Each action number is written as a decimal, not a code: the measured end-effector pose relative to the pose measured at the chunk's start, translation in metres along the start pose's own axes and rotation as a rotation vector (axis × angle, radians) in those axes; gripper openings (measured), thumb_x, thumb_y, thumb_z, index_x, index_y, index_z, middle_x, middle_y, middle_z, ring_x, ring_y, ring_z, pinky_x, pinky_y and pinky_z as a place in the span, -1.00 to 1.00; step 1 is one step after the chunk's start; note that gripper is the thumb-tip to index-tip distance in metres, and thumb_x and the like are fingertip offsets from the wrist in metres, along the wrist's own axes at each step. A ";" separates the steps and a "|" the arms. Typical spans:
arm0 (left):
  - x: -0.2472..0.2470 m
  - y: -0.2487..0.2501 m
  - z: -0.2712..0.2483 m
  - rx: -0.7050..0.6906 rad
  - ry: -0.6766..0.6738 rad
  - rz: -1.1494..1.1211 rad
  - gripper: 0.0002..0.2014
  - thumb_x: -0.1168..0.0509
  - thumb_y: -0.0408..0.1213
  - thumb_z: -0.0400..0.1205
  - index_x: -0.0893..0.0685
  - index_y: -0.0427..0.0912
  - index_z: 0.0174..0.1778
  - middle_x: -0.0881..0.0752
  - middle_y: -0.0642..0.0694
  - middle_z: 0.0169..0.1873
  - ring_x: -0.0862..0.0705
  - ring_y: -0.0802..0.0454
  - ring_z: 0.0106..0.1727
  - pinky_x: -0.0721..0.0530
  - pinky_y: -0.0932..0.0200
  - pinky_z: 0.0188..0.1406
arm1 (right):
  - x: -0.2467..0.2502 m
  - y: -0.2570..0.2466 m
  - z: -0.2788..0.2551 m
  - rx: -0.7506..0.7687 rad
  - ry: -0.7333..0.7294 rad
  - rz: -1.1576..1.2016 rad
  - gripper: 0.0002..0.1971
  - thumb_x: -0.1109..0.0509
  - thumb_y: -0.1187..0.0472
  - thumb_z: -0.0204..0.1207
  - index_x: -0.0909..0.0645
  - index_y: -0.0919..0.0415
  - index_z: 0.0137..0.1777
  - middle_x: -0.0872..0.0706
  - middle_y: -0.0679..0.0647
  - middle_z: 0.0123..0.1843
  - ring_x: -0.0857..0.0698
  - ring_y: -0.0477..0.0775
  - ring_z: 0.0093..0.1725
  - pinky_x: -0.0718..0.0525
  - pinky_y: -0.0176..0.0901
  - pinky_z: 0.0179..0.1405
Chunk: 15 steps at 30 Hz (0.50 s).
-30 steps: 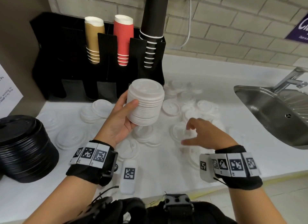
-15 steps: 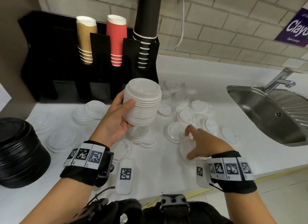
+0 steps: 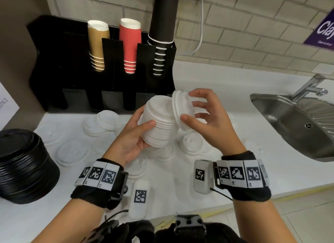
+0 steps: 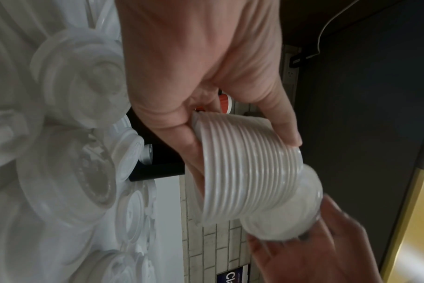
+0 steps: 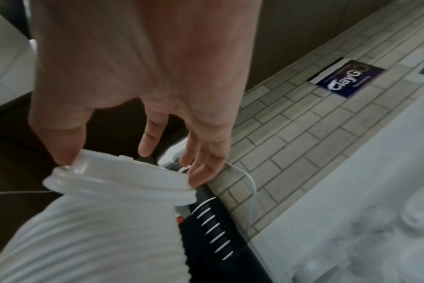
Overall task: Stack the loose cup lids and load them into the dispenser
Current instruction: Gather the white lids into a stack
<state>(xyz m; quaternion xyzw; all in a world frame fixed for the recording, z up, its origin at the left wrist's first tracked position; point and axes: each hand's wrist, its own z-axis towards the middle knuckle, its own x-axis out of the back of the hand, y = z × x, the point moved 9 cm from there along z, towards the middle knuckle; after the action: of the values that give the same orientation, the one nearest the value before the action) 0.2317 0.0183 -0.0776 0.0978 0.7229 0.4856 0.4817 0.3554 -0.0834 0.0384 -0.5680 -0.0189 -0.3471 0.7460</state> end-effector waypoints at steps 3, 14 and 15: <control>-0.004 -0.002 -0.001 0.022 -0.039 0.037 0.01 -0.76 0.06 -0.03 -0.56 0.16 0.41 -0.77 -0.02 0.19 -0.76 -0.02 0.20 -0.78 0.10 -0.14 | -0.012 -0.012 0.006 0.068 -0.049 -0.113 -0.64 -0.55 0.00 0.38 -0.57 -0.26 0.14 -0.50 -0.08 0.31 -0.61 -0.12 0.27 -0.63 -0.35 0.10; -0.007 -0.005 -0.002 0.036 -0.086 0.047 -0.09 -0.75 0.04 0.03 -0.61 0.22 0.36 -0.77 -0.04 0.20 -0.76 -0.06 0.22 -0.77 0.09 -0.12 | -0.030 -0.022 0.009 0.105 -0.141 -0.231 -0.69 -0.58 0.23 0.40 -0.70 -0.10 0.10 -0.51 -0.01 0.34 -0.49 -0.20 0.36 -0.41 -0.56 0.19; -0.007 -0.006 -0.002 0.037 -0.083 0.043 -0.07 -0.76 0.04 0.03 -0.60 0.21 0.37 -0.77 -0.04 0.21 -0.76 -0.06 0.22 -0.77 0.09 -0.12 | -0.030 -0.023 0.008 0.108 -0.133 -0.232 -0.68 -0.60 0.23 0.38 -0.71 -0.09 0.09 -0.51 0.00 0.34 -0.49 -0.19 0.35 -0.40 -0.57 0.18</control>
<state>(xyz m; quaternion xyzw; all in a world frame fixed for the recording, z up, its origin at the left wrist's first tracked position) 0.2357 0.0102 -0.0782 0.1422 0.7088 0.4779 0.4990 0.3237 -0.0639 0.0477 -0.5429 -0.1522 -0.3910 0.7275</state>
